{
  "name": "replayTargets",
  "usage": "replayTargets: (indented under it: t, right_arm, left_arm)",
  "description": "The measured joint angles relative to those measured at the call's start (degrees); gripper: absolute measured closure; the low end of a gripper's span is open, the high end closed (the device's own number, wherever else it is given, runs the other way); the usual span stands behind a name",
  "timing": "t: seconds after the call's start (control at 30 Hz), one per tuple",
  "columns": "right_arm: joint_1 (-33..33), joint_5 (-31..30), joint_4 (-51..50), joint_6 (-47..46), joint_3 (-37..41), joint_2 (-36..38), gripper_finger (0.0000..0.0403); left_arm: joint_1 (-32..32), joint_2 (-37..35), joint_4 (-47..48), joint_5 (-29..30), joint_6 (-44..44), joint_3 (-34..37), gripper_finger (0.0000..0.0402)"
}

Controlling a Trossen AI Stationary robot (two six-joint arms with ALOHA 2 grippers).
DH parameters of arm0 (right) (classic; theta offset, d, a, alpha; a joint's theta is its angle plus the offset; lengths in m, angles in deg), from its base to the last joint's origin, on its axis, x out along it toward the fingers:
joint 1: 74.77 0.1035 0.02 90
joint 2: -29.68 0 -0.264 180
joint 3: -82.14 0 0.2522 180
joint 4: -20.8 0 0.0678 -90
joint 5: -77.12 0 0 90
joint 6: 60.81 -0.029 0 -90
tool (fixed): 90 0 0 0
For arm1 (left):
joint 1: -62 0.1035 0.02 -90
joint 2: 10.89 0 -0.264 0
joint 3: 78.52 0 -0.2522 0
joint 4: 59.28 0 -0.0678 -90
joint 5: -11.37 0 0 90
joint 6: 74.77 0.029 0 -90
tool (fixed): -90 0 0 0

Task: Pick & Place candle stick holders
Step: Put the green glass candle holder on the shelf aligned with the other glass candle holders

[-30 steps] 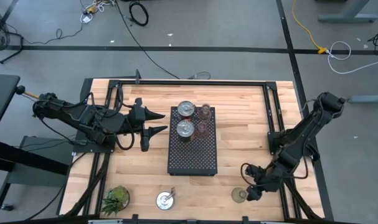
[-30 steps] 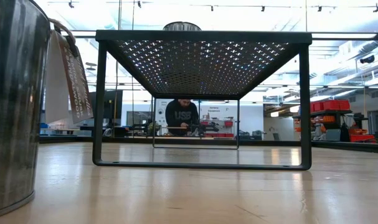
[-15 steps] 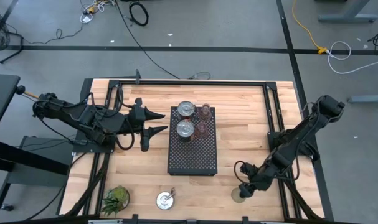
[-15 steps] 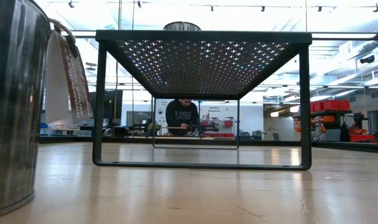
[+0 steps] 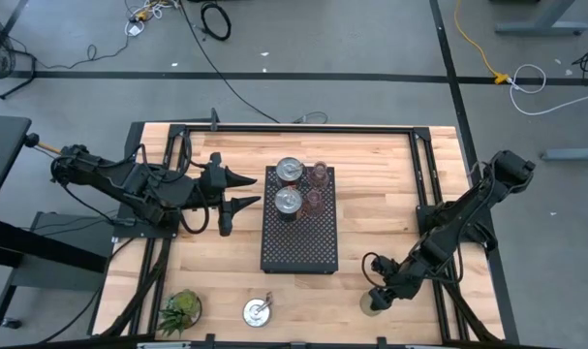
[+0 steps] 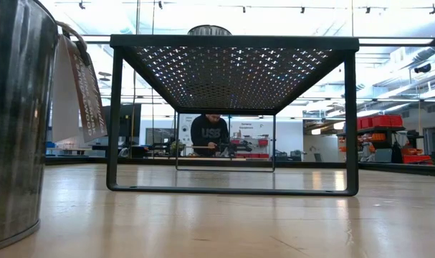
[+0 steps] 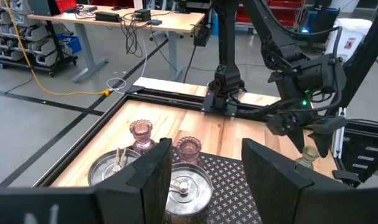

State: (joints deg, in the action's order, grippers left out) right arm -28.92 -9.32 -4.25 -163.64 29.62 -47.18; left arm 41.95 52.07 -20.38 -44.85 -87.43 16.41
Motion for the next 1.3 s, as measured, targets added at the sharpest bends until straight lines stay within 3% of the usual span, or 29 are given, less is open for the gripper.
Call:
replayTargets:
  t: [0.67, 0.8, 1.3]
  right_arm:
    - [-0.07, -1.12, -0.26, -0.61, 0.0, 0.0, 0.008]
    - [-0.07, 1.25, -0.22, -3.08, 0.0, 0.0, 0.0083]
    - [-0.28, 0.35, -8.69, -0.89, -4.87, -0.03, 0.0148]
  left_arm:
    - [0.0, 0.0, 0.02, 0.0, 0.0, 0.0, 0.0204]
    - [0.0, 0.0, 0.04, 0.01, -0.01, 0.0, 0.0204]
    - [0.0, 0.0, 0.05, 0.02, 0.5, 0.0, 0.0204]
